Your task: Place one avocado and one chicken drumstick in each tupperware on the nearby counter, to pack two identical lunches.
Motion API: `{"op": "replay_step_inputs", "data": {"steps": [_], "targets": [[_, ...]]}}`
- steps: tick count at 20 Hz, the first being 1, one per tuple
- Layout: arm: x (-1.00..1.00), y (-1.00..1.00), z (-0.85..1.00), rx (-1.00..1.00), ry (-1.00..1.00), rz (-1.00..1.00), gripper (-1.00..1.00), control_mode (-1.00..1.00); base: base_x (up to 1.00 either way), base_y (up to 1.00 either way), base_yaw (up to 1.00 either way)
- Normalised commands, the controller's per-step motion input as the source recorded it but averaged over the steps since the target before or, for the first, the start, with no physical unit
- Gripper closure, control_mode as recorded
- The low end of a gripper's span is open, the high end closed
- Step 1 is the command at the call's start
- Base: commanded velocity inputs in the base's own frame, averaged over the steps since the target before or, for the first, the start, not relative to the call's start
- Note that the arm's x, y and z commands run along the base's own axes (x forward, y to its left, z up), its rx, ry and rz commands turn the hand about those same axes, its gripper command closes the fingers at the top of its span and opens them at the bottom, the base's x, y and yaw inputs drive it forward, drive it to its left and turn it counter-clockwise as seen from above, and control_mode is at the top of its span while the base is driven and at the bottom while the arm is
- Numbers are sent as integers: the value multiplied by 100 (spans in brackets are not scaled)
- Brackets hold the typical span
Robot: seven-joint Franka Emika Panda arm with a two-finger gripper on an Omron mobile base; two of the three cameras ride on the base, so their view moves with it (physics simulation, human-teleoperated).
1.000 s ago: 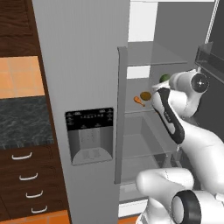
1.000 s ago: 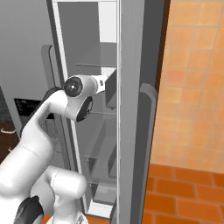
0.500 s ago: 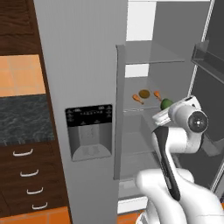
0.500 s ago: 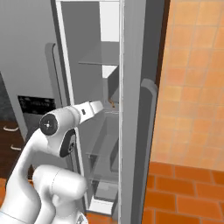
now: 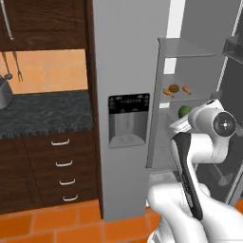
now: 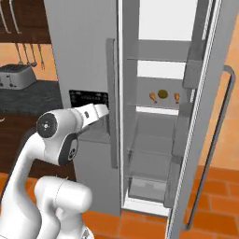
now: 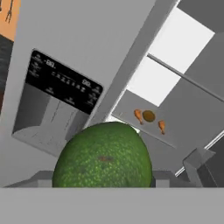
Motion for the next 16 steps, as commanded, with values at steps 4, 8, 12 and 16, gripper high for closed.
{"op": "replay_step_inputs", "data": {"steps": [4, 8, 12, 16], "targets": [[0, 0, 0, 0, 0, 0, 100, 100, 0, 100, 3], [0, 0, 0, 0, 0, 0, 100, 100, 9, 100, 2], [0, 0, 0, 0, 0, 0, 100, 100, 24, 100, 0], [0, 0, 0, 0, 0, 0, 100, 100, 33, 100, 0]]}}
